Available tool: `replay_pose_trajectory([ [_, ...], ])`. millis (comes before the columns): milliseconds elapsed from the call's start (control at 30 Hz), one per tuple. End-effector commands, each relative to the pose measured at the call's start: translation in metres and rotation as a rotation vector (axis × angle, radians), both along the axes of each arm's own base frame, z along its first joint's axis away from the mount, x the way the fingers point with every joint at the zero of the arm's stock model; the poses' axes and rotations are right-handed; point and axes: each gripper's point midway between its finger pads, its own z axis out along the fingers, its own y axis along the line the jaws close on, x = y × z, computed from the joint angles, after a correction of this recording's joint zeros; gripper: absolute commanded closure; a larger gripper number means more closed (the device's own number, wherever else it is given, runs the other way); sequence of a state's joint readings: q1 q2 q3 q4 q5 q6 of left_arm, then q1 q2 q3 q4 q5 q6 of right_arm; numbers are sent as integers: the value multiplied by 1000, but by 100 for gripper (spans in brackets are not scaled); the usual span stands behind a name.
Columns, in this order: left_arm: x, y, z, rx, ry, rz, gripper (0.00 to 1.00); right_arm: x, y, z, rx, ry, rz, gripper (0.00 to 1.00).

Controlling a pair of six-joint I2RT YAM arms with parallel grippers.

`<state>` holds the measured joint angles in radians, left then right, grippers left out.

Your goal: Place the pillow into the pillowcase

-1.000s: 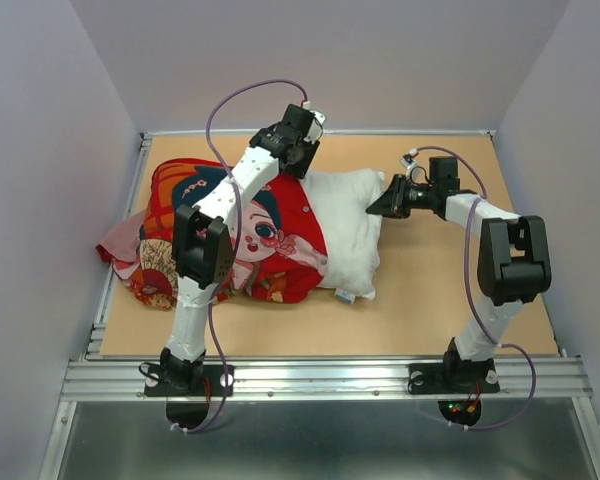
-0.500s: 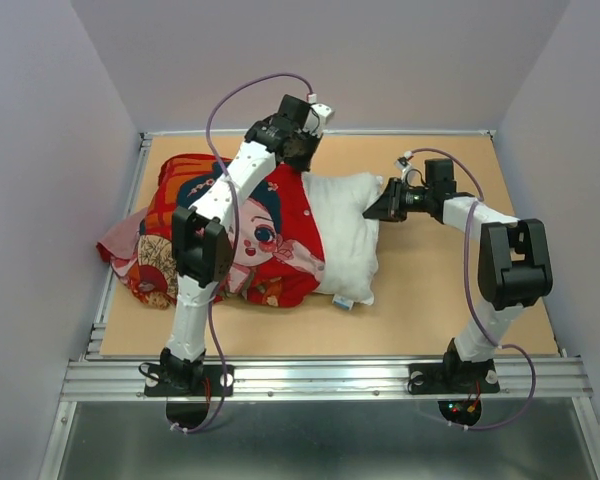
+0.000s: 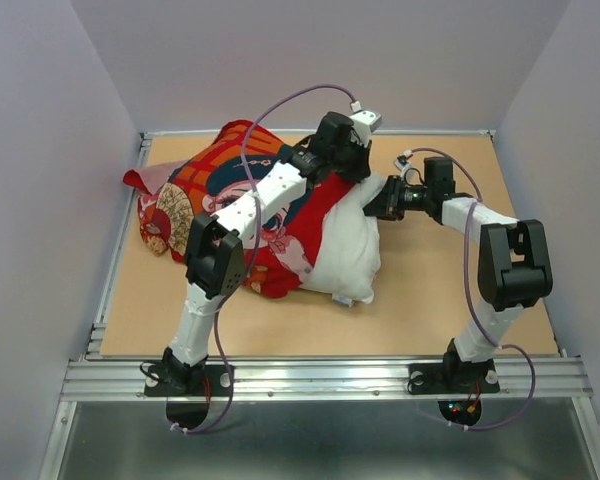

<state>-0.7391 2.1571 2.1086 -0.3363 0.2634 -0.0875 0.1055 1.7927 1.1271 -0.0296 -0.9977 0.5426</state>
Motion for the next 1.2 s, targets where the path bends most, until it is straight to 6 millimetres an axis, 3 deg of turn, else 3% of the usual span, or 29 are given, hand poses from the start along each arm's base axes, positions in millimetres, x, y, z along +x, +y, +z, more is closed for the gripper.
replay_pose_trajectory([
  [0,-3,-1,119,-295,-171,-32,100,-6,1,43,63,-147,30,99],
  [167,-46,-24,107,-280,-160,-231,100,12,-3,42,76,-140,-39,99],
  [200,-51,-27,106,-263,-152,-247,94,14,-3,41,101,-109,-53,99],
  [267,-41,-24,97,-200,-152,-230,72,19,-2,44,107,-119,-57,99],
  [300,-33,-16,114,-158,-240,-222,52,19,-3,44,106,-120,-58,96],
  [333,-27,3,99,-71,-204,-181,47,15,-6,42,101,-121,-62,89],
  [367,-20,21,106,-28,-230,-136,41,11,-9,40,95,-110,-68,86],
  [400,-18,42,86,49,-201,-121,41,10,-14,36,80,-111,-85,73],
  [433,-14,73,100,73,-225,-58,41,2,-17,30,68,-82,-87,67],
  [467,-15,91,96,104,-219,-43,38,-3,-18,25,58,-69,-89,59],
  [500,-22,110,61,180,-170,-56,32,-6,-20,20,38,-64,-99,45],
  [533,-27,123,56,209,-170,-49,18,-10,-21,17,26,-53,-105,38],
  [567,-36,142,67,238,-209,-11,16,-20,-23,9,14,-14,-113,32],
  [600,-49,154,38,307,-166,-39,17,-23,-24,6,-1,-11,-119,26],
  [633,-59,164,42,311,-174,-31,17,-30,-26,-1,-19,21,-122,23],
  [667,-67,174,16,369,-135,-15,16,-35,-28,-4,-32,22,-127,18],
  [833,-75,194,-21,445,-70,39,21,-57,-29,-23,-56,101,-97,16],
  [967,-61,181,-34,446,-30,49,29,-56,-22,-29,-24,148,-65,16],
  [1000,-55,174,-25,420,-42,52,31,-57,-18,-31,-24,154,-53,16],
  [1033,-50,169,-33,427,-25,46,32,-53,-16,-29,-18,148,-46,17],
  [1100,-42,159,-25,409,-33,37,37,-52,-7,-28,-9,149,-18,18],
  [1133,-39,156,-33,421,-13,33,39,-51,-4,-28,-5,151,-8,19],
  [1167,-37,152,-34,417,-7,25,47,-49,-1,-26,0,136,-1,21],
])
